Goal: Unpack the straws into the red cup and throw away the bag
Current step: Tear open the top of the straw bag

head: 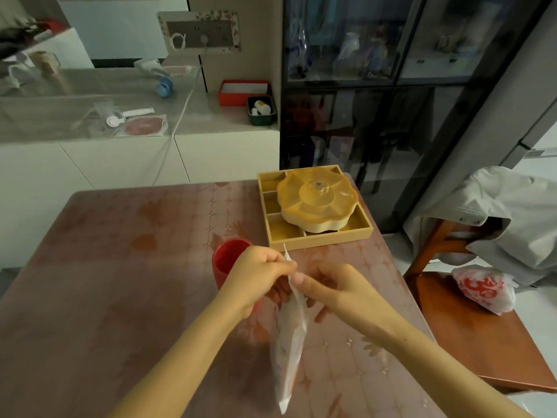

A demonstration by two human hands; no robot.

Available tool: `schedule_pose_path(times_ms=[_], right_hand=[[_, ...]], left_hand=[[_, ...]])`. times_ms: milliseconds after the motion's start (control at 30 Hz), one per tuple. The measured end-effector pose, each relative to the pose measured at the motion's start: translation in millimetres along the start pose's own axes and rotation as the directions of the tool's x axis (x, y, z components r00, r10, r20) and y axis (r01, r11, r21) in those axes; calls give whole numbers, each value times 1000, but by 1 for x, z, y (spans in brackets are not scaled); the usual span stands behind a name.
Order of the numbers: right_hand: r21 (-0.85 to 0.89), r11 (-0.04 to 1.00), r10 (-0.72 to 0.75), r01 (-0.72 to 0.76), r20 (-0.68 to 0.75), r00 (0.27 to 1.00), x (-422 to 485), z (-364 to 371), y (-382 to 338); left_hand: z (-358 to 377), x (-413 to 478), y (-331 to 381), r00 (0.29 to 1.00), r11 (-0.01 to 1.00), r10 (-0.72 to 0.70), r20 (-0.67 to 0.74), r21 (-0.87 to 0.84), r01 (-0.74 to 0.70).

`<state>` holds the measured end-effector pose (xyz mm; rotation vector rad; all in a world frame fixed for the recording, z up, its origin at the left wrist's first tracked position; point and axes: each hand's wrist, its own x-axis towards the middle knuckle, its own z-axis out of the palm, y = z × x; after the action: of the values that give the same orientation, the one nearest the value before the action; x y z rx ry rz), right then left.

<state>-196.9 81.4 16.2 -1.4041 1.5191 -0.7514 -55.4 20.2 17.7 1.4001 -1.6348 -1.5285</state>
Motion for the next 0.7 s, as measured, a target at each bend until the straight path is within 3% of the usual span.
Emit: schedule_pose_path(times_ms=[167, 467, 600, 700], right_hand=[[-108, 994, 24, -28, -42, 999, 7, 2, 7], [-77, 997, 16, -13, 34, 999, 3, 6, 4], [-73, 997, 14, -8, 79, 997, 0, 6, 3], [-214, 976, -11, 23, 56, 998, -2, 11, 1]], left_hand=[[4, -13, -5, 1000, 999, 30, 3, -42, -30], [1, -28, -18, 998, 973, -26, 49, -229, 37], [-1, -33, -25, 999, 978, -7, 37, -209, 14], [-1, -36, -28, 1000, 990, 19, 21, -138, -16]])
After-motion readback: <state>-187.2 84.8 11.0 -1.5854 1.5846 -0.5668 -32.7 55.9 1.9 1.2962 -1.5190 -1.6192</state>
